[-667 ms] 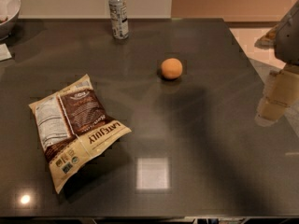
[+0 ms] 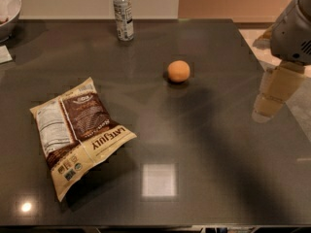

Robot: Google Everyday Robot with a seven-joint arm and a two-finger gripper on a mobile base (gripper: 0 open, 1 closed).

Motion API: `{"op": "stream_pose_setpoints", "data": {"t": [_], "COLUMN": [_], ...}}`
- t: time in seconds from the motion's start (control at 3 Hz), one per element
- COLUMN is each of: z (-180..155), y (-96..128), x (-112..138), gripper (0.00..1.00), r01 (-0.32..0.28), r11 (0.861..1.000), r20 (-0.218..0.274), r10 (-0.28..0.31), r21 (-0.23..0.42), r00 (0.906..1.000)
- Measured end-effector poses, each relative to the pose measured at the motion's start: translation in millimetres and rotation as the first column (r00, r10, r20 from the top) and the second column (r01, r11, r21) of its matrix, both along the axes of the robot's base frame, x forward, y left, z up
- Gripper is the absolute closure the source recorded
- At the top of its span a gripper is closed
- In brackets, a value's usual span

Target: Move orange near brown chip bag

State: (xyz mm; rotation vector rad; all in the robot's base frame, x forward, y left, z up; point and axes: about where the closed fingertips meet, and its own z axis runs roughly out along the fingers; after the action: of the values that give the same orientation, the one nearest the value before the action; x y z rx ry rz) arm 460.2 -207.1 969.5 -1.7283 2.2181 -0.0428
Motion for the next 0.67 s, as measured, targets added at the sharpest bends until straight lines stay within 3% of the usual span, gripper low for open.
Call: {"op": "stream_pose_setpoints", "data": {"t": [0.67], "z": [-33.7], "y": [46.9], "x": [77.9], "gripper": [0.00], "r01": [-0.037], "r11": [0.992], "r20": [-0.003], "r10": [0.038], "r21": [0.123], "r00": [0.9993]}}
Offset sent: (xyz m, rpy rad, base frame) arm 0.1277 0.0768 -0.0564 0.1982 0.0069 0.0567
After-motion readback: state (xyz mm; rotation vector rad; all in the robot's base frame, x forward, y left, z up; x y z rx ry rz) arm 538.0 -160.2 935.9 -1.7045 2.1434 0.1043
